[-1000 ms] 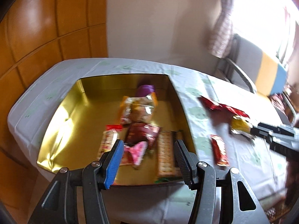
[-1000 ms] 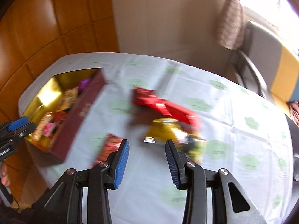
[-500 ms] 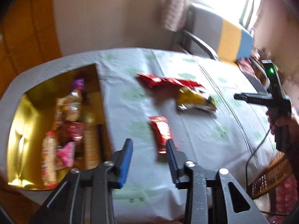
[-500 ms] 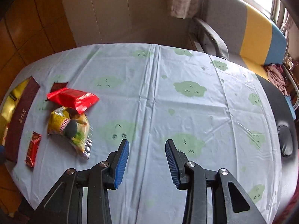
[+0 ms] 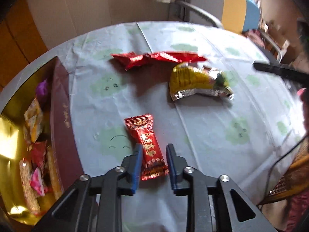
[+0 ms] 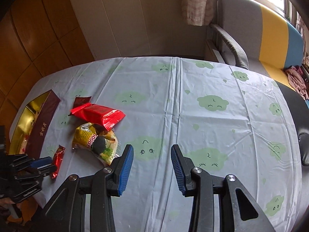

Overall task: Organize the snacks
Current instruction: 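Grasp the red wrapped candy with the left gripper, then grasp the red foil pouch with the right gripper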

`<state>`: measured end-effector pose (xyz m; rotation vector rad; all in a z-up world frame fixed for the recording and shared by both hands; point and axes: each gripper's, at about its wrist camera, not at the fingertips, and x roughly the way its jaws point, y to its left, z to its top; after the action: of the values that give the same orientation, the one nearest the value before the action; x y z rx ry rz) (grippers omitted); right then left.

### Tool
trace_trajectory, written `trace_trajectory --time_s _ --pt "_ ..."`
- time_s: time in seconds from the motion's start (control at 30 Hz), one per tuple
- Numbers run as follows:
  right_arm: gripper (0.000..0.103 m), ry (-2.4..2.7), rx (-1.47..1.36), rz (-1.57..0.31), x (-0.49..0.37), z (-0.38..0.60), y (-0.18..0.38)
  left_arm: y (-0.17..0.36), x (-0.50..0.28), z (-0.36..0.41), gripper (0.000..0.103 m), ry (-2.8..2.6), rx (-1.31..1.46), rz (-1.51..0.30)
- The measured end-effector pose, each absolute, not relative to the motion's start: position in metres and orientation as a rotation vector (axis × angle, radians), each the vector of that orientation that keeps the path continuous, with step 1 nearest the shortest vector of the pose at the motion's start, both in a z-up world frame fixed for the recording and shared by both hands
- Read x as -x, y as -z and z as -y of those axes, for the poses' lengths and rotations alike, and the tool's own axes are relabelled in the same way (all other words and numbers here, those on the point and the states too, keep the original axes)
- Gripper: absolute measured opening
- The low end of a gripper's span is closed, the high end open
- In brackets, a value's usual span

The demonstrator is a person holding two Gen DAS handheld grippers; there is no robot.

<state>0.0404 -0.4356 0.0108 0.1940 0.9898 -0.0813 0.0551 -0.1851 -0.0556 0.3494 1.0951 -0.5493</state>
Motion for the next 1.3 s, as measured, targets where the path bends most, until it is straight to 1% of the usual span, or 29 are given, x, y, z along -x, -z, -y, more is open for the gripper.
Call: trace_trajectory --time_s 0.1,0.43,0.53,0.63,0.8,0.97,1.07,1.2,1.3 --pt "0.041 0.077 -0.195 -0.984 -0.040 0.435 -0.012 0.060 -0.061 0.189 0.023 0.537 -0.348 -1.095" --pt "0.041 0.079 -0.201 -0.964 -0.038 0.437 -0.015 0.068 -0.064 0.193 0.027 0.540 -0.347 -1.097" --pt "0.041 0.081 -0.190 -0.967 -0.038 0.437 -0.014 0.069 -0.066 0.192 0.021 0.569 -0.323 -1.084" --pt "0.041 0.081 -0.193 -0.969 -0.037 0.437 -0.013 0.066 -0.063 0.187 0.021 0.581 -0.285 -1.063" --pt "0.041 0.084 -0.202 -0.989 -0.039 0.438 -0.008 0.052 -0.026 0.191 0.021 0.713 -0.291 -0.987" --pt "0.041 0.060 -0.209 -1.017 -0.041 0.434 0.000 0.067 0.004 0.207 0.021 0.775 -0.392 -0.946" --pt "0.041 0.021 -0.228 -1.028 -0.043 0.429 0.003 0.069 0.006 0.209 0.021 0.779 -0.410 -0.910" --pt "0.041 -0.068 -0.240 -1.033 -0.053 0.412 0.000 0.071 0.005 0.207 0.022 0.793 -0.376 -0.920" --pt "0.041 -0.145 -0.229 -1.036 -0.075 0.388 -0.009 0.071 0.004 0.204 0.022 0.797 -0.360 -0.915"
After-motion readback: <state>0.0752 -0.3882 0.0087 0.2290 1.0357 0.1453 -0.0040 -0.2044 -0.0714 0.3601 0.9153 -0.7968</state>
